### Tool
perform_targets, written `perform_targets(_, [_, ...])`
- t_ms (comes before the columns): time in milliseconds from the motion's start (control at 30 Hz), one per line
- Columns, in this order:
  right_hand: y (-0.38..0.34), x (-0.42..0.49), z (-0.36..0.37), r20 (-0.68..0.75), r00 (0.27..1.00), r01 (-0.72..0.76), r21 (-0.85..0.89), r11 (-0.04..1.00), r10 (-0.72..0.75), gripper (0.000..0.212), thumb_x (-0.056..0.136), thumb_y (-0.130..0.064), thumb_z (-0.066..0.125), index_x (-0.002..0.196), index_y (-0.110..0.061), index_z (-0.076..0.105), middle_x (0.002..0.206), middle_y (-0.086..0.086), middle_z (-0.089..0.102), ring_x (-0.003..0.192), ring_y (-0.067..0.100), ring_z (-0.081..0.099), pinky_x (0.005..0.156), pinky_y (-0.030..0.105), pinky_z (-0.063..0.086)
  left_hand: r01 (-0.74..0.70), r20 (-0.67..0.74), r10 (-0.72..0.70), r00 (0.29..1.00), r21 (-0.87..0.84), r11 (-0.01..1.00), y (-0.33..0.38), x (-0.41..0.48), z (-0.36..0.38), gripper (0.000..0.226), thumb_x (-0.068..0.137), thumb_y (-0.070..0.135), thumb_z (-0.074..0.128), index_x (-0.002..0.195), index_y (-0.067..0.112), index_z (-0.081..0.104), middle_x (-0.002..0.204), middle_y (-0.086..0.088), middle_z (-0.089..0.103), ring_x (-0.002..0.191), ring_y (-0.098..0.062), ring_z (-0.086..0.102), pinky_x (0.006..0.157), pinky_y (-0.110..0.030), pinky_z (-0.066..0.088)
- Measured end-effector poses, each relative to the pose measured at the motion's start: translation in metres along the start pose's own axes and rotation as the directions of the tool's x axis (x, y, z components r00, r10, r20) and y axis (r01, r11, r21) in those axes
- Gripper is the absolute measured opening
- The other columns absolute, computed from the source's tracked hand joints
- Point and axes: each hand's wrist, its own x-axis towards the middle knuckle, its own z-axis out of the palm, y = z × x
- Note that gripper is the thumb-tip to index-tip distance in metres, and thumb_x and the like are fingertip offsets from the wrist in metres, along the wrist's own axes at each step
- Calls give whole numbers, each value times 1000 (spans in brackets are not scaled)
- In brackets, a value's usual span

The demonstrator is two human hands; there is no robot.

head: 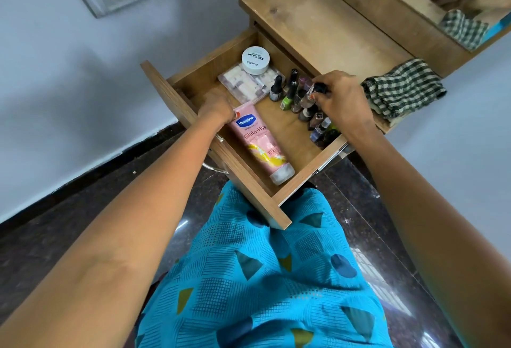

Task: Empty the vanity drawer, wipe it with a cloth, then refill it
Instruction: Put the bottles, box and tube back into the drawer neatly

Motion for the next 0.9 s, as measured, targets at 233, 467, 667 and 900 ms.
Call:
perform_targets(233, [4, 5, -3, -31, 999, -31, 10, 999, 31, 34, 84, -7, 63, 118, -5, 61, 117, 14, 63, 103, 28, 62, 95, 37, 48, -37, -10, 40, 999, 178, 983, -1, -2, 2, 43, 82, 17, 67, 120, 3, 52, 128, -16, 54, 114, -27, 56, 95, -39, 48])
perform_targets(467, [4, 2, 1, -7, 998, -60, 4, 998, 60, 34, 84, -13, 65, 118, -11, 62, 115, 9, 65, 99, 25, 64, 89, 41, 52, -36, -25, 43, 999, 218, 975, 1, -2, 3, 41, 82, 15, 66, 120, 5, 54, 128, -15, 53, 115, -28, 54, 95, -38, 47])
perform_targets(667, [-3, 3, 10, -7, 1000, -5, -2, 1000, 5, 32, 85, -9, 63, 117, -8, 62, 117, 12, 62, 99, 28, 62, 92, 40, 50, -35, -30, 44, 999, 243, 969, 1, -1, 6, 45, 83, 14, 65, 124, 4, 51, 131, -16, 52, 118, -29, 53, 98, -38, 46])
perform_targets(900, [-2, 3, 11, -21, 1000, 0, 21, 1000, 1, 33, 85, -7, 63, 117, -7, 62, 116, 12, 62, 99, 27, 62, 92, 38, 51, -59, 5, 60, 998, 292, 955, 5, -1, 8, 40, 84, 12, 64, 121, 4, 52, 128, -16, 54, 117, -29, 53, 95, -36, 45])
